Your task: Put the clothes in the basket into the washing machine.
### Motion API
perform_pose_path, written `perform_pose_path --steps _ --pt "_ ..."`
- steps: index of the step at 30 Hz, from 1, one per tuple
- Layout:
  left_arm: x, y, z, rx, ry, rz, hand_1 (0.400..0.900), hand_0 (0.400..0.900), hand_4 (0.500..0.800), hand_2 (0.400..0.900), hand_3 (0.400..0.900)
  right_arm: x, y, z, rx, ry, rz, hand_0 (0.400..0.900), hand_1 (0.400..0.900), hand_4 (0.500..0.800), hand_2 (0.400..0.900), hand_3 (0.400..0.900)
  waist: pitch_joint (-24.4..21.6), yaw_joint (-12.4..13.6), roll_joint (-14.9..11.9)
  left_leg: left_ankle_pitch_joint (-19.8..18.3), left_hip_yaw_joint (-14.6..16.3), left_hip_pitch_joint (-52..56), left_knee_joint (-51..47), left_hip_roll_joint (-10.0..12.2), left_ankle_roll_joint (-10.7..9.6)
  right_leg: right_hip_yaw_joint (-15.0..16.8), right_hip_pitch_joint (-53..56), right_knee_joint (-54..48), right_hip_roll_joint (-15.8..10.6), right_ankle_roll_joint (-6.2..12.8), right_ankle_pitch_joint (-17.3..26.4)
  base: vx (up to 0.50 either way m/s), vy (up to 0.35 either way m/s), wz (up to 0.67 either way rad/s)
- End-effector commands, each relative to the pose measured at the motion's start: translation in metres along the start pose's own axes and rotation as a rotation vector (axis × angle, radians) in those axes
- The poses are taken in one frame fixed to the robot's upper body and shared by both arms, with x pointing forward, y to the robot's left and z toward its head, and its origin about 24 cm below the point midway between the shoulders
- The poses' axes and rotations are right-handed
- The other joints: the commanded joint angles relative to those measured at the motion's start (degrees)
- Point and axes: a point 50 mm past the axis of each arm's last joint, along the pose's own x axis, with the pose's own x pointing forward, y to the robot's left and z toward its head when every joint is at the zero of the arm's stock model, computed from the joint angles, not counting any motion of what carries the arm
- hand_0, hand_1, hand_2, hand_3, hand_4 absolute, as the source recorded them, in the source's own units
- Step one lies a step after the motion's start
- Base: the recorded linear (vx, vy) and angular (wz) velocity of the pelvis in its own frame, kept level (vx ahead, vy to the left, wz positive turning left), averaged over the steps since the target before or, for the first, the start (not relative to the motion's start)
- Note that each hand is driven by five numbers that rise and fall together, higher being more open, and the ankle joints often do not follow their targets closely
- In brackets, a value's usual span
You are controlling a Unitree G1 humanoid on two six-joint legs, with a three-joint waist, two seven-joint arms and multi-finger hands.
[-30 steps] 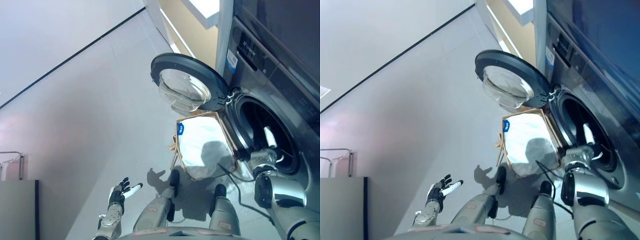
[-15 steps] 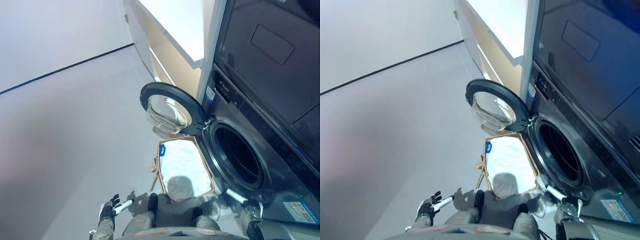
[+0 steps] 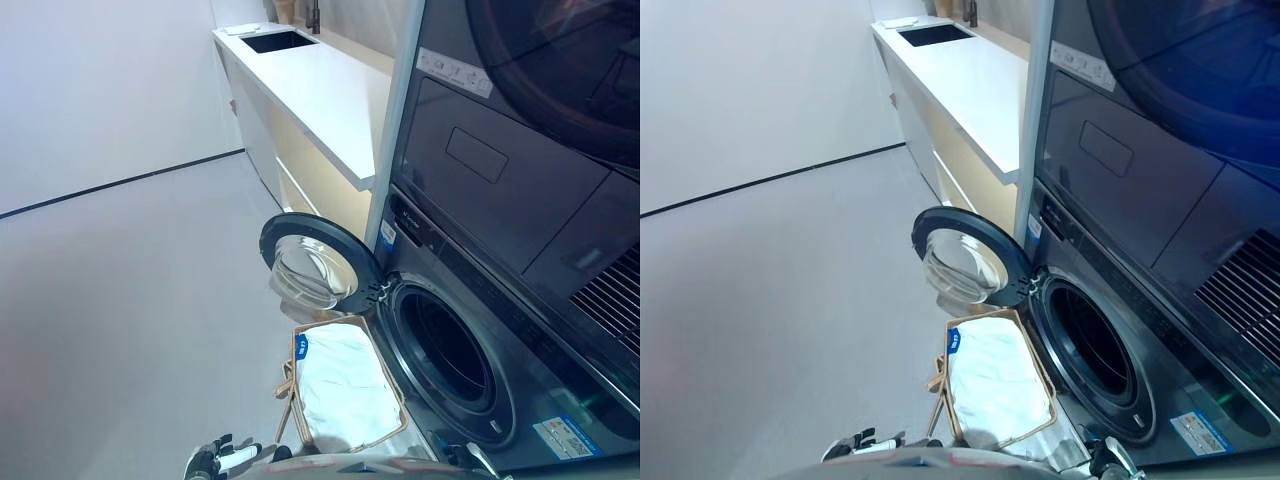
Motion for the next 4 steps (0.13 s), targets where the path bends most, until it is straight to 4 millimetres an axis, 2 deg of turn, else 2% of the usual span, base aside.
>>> perform_pose_path --steps 1,4 --pt "0.0052 0.011 0.0208 0.043 -0.061 0.016 0.9 0.9 0.8 0.9 0.9 0.0026 -0.004 0.0136 0.059 -0.03 0.001 0.9 0.9 0.8 0.9 0.9 -0.6 0.0 -2.9 -6.3 0.5 0.9 0.5 -4.4 2.6 0.3 3.6 -10.5 -1.3 1.66 8.2 0.0 0.0 0.0" --pt "0.005 0.0108 0.0193 0.06 -0.054 0.008 0.9 0.9 0.8 0.9 0.9 0.0031 -0.0064 0.014 0.058 -0.032 0.003 0.9 0.9 0.8 0.9 0.9 -0.7 0.0 -2.8 -6.6 0.4 1.5 0.6 -4.5 2.7 0.5 4.1 -10.4 -1.3 1.65 8.1 0.0 0.0 0.0"
